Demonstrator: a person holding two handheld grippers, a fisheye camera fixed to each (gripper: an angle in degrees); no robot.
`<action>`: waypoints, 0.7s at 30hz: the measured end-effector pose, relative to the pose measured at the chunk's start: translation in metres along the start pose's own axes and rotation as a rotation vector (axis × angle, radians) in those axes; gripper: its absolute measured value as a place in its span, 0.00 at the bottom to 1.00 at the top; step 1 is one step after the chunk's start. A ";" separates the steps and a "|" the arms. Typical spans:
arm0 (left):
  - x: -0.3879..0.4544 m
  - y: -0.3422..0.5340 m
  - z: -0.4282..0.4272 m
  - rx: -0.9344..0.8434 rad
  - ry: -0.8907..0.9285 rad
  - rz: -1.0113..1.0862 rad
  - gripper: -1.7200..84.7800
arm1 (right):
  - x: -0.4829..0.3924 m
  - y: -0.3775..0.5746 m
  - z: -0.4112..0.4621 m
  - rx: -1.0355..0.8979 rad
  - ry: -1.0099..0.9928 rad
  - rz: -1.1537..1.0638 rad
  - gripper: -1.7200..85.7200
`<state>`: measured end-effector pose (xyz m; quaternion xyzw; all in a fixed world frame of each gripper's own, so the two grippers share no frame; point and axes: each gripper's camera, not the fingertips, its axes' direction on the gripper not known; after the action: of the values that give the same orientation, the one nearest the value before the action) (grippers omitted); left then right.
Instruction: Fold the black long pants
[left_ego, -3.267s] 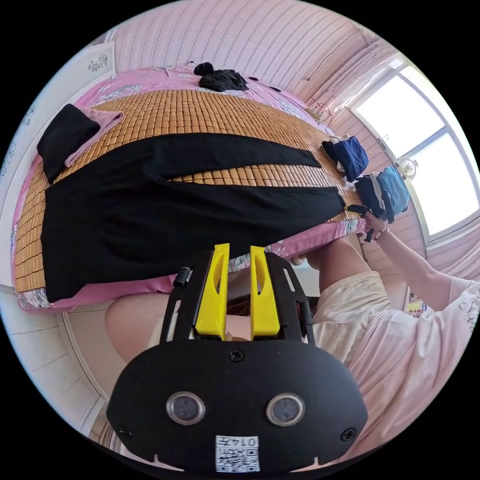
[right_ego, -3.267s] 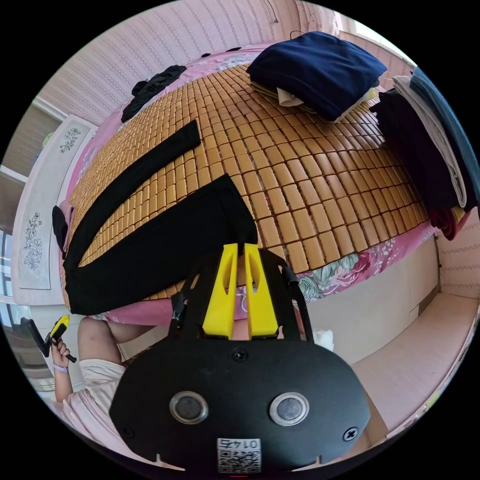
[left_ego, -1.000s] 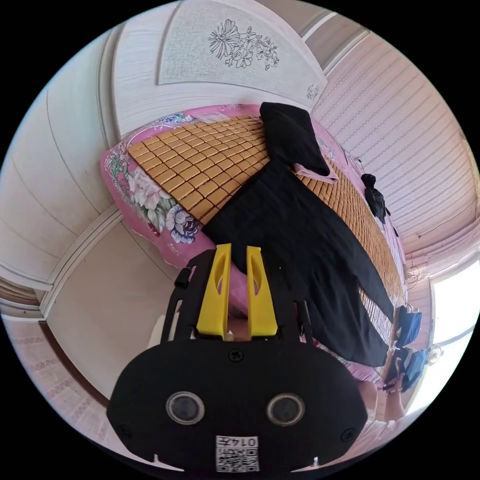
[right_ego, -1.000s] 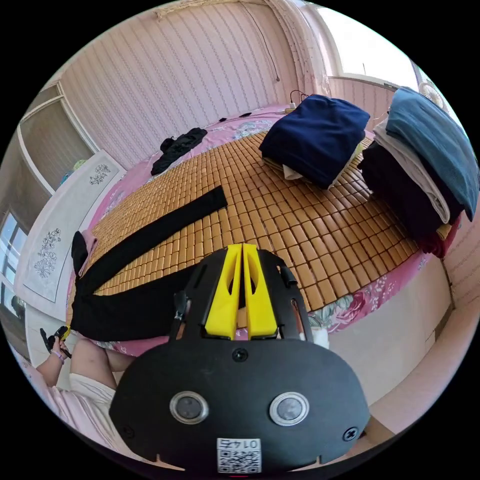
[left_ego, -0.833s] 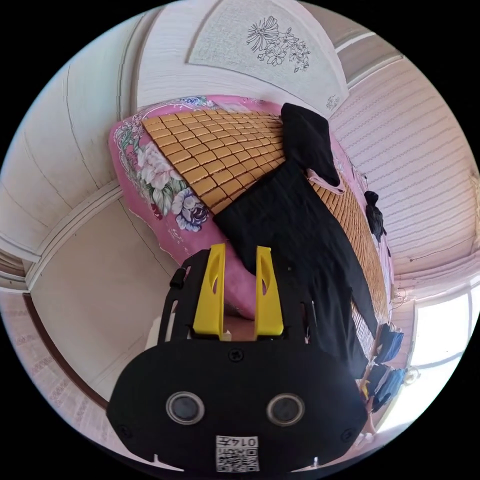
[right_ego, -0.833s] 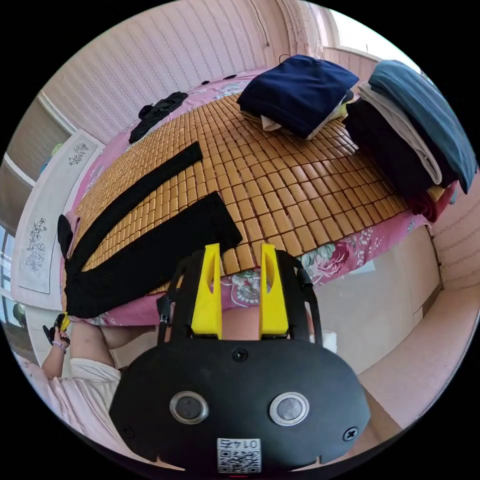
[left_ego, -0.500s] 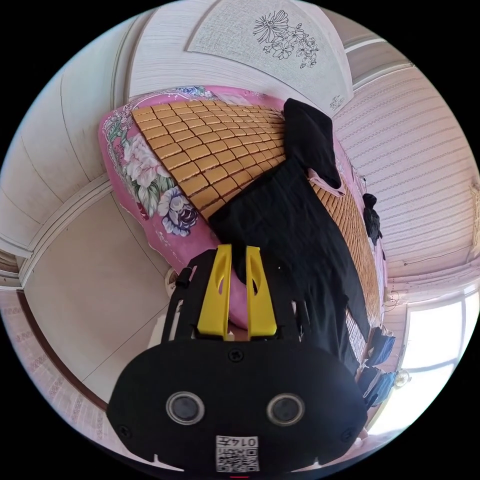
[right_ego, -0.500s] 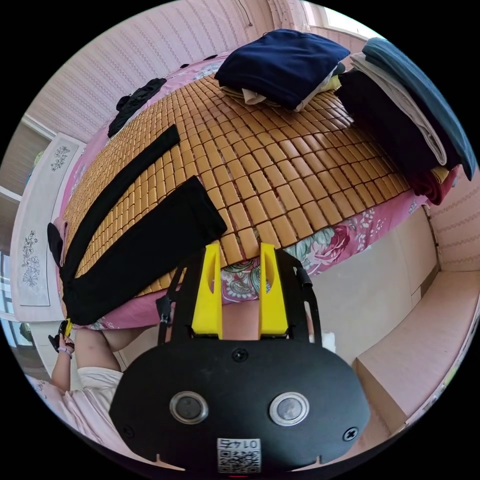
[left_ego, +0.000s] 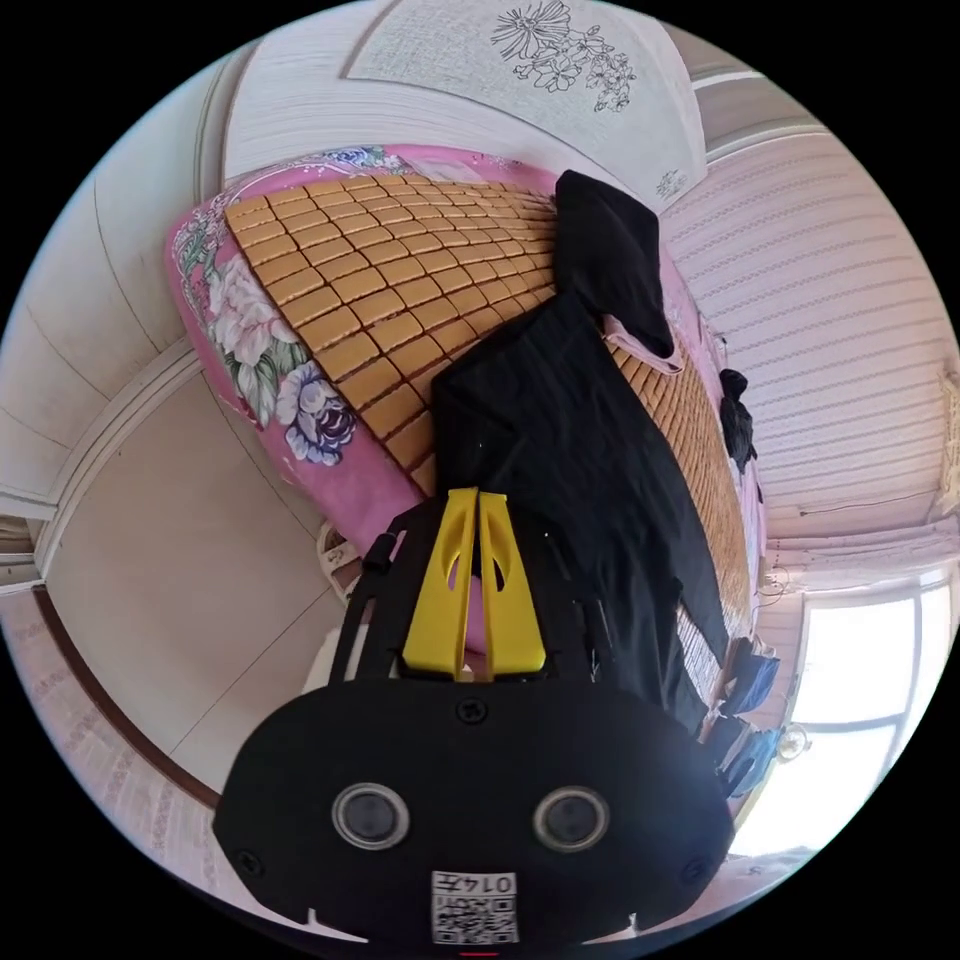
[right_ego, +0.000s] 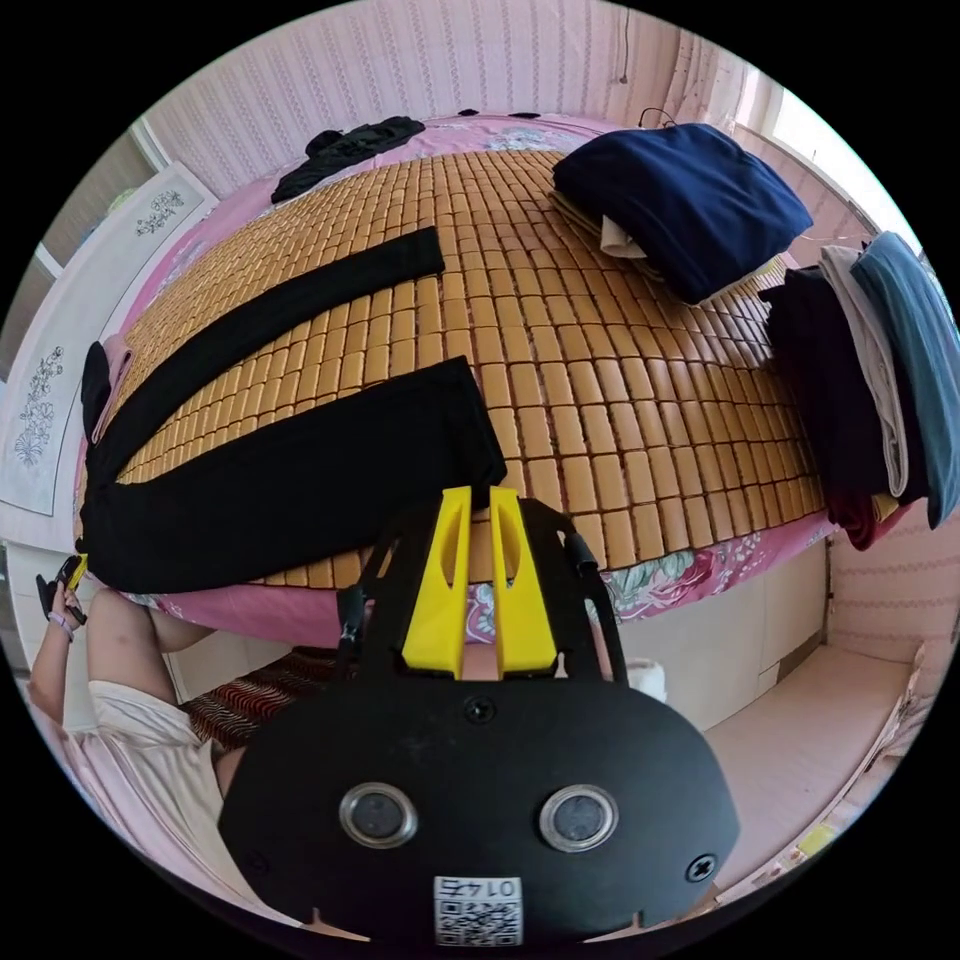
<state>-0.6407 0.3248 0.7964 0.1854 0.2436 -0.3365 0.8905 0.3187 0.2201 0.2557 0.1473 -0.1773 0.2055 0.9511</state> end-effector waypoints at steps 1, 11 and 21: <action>0.004 -0.001 -0.002 -0.003 -0.028 0.032 0.01 | -0.002 0.000 -0.002 0.000 -0.006 -0.009 0.04; 0.000 -0.001 -0.043 0.094 -0.050 0.088 0.02 | -0.003 -0.001 -0.041 0.083 -0.094 -0.047 0.02; -0.012 0.020 -0.031 0.089 -0.028 -0.075 0.15 | -0.029 0.000 -0.005 -0.012 -0.042 -0.059 0.02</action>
<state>-0.6441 0.3605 0.7813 0.2109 0.2225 -0.3827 0.8715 0.2954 0.2126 0.2395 0.1512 -0.1938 0.1731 0.9537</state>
